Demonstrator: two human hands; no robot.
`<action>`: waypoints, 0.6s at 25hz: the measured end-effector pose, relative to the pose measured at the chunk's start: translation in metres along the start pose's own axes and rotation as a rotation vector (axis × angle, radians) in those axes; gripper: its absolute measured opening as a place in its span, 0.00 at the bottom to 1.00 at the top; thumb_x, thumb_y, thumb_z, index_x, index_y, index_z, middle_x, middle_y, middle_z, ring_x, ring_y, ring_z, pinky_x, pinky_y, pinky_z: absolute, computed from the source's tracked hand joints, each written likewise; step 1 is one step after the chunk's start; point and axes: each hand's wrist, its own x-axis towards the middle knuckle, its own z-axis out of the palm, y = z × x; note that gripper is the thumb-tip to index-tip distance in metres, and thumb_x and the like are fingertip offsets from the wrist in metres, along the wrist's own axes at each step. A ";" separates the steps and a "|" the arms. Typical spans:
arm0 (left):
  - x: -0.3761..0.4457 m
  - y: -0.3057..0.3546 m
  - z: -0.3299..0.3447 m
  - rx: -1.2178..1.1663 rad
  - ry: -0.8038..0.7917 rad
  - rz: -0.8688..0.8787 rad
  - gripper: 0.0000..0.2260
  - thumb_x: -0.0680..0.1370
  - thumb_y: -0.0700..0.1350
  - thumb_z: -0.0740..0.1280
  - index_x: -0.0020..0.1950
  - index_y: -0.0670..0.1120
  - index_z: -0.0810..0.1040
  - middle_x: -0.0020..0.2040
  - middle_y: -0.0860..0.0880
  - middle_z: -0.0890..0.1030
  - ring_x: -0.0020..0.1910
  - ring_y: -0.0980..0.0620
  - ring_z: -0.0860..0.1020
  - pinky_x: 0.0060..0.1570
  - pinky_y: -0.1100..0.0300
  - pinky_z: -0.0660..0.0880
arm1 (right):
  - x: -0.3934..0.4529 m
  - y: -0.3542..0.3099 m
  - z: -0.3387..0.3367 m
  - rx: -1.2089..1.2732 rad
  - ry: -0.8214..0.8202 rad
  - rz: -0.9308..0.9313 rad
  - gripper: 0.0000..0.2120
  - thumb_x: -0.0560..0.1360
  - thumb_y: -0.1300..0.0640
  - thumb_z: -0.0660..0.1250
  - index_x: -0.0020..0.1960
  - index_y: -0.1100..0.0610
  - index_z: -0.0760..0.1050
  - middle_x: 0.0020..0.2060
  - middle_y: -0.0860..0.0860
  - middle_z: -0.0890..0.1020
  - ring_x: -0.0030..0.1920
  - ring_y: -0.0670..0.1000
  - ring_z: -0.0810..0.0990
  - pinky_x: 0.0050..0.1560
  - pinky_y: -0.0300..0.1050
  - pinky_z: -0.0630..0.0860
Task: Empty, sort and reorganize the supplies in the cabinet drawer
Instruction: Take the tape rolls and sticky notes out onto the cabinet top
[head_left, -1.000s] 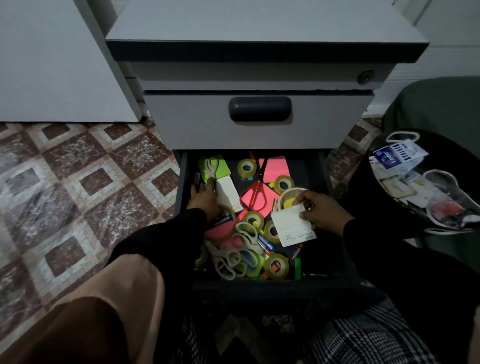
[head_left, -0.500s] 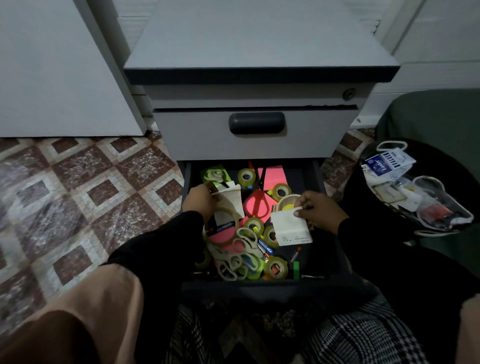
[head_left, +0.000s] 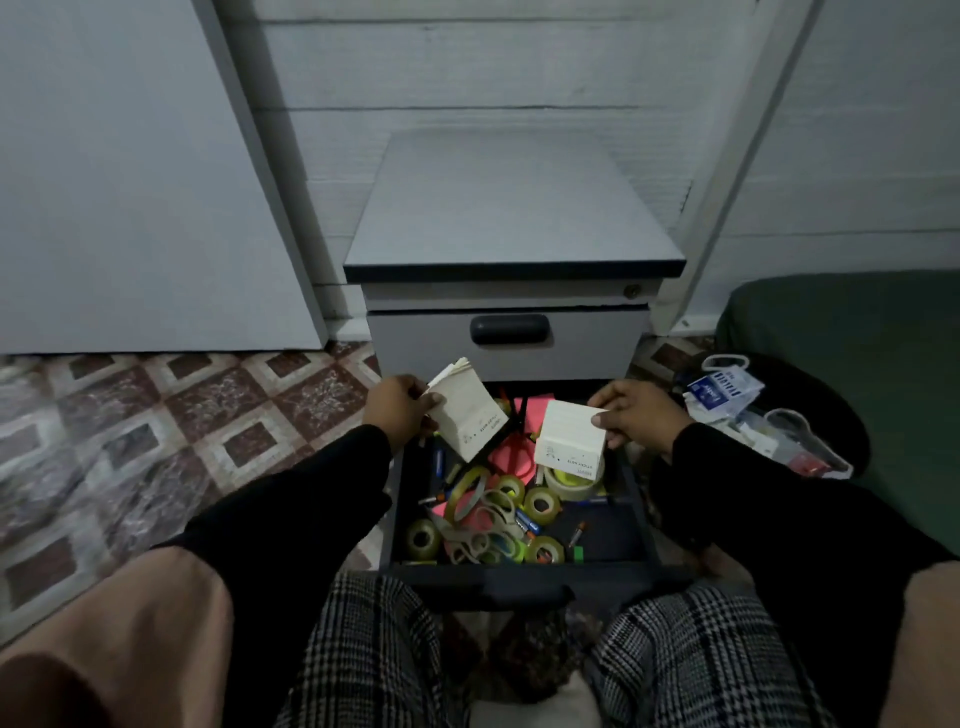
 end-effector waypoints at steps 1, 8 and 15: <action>-0.006 0.009 -0.005 -0.047 0.008 0.000 0.11 0.77 0.38 0.66 0.35 0.43 0.70 0.34 0.42 0.76 0.19 0.58 0.75 0.29 0.58 0.78 | -0.007 -0.010 -0.004 0.013 0.014 -0.008 0.11 0.74 0.72 0.64 0.40 0.58 0.70 0.33 0.56 0.75 0.23 0.46 0.76 0.21 0.33 0.72; -0.028 0.081 -0.033 -0.339 -0.026 -0.013 0.09 0.78 0.35 0.64 0.38 0.40 0.71 0.36 0.41 0.76 0.24 0.53 0.78 0.22 0.65 0.76 | -0.031 -0.065 -0.036 0.137 0.120 -0.071 0.10 0.74 0.73 0.63 0.49 0.60 0.72 0.38 0.57 0.74 0.32 0.51 0.74 0.22 0.34 0.74; -0.002 0.155 -0.050 -0.551 0.002 -0.009 0.07 0.79 0.36 0.62 0.40 0.40 0.70 0.39 0.40 0.77 0.29 0.47 0.79 0.29 0.60 0.80 | -0.006 -0.121 -0.072 0.283 0.264 -0.114 0.10 0.75 0.72 0.60 0.38 0.62 0.73 0.48 0.60 0.76 0.37 0.51 0.76 0.24 0.32 0.76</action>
